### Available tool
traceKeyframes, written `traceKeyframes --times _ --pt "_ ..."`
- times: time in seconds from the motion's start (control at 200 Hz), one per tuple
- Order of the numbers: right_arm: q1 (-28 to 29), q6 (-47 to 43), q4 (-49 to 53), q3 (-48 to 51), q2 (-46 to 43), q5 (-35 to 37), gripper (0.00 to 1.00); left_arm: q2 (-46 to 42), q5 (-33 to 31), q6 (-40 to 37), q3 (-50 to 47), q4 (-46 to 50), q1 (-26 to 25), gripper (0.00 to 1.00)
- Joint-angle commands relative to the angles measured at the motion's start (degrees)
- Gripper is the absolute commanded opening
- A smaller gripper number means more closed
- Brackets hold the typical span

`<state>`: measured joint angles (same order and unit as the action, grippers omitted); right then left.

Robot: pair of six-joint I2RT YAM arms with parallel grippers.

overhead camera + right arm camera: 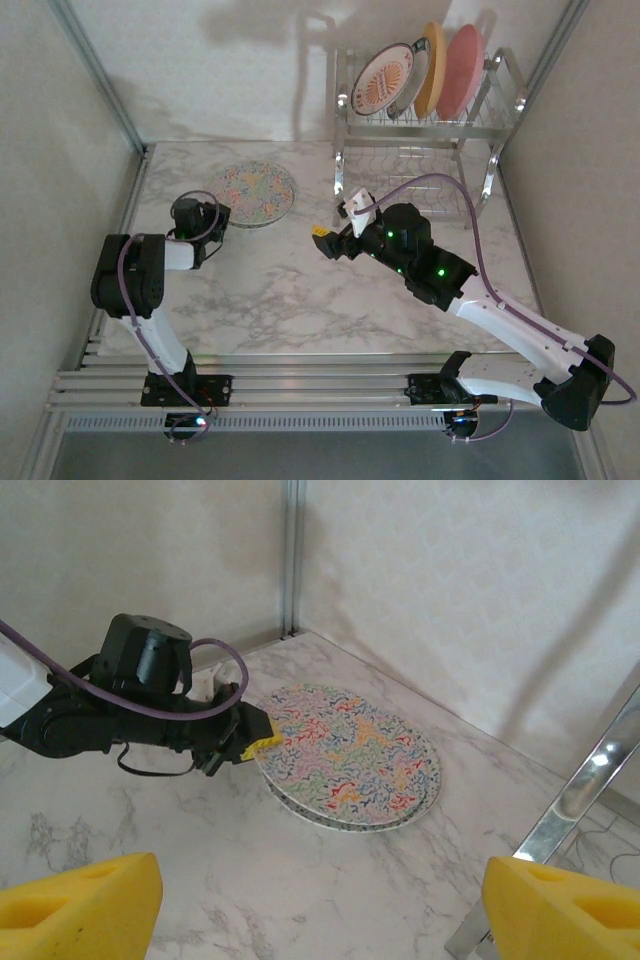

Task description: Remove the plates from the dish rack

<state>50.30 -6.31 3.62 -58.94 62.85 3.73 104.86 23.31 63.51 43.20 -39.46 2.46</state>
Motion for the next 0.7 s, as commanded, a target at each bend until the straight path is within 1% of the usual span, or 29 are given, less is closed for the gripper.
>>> traceKeyframes --times 0.0,0.065,0.155,0.37,0.435,0.516,0.696 --pt "0.53 1.01 -1.84 -1.8 0.39 1.65 0.84 0.63 1.87 -1.32 2.32 -2.94 0.35 0.04" --pt "0.45 1.29 -1.66 -1.94 0.51 1.94 0.84 0.48 1.7 -1.62 2.55 -1.93 0.43 0.08" --pt "0.56 1.49 -1.66 -1.98 0.51 2.39 0.85 0.35 1.79 -1.85 3.06 -0.87 0.36 0.16" --pt "0.53 1.99 -1.41 -2.49 0.78 2.83 0.85 0.09 2.04 -3.71 5.81 4.38 0.27 0.27" --pt "0.44 2.17 -1.36 -2.59 0.78 2.91 0.85 0.02 1.94 -4.36 6.66 6.53 0.3 0.34" --pt "0.48 2.28 -1.35 -2.69 0.66 3.3 0.85 -0.05 1.93 -5.73 7.98 9.86 0.33 0.46" --pt "0.56 2.44 -0.97 -2.98 0.61 3.72 0.86 -0.25 1.41 -8.61 11.46 18.19 0.38 0.58"
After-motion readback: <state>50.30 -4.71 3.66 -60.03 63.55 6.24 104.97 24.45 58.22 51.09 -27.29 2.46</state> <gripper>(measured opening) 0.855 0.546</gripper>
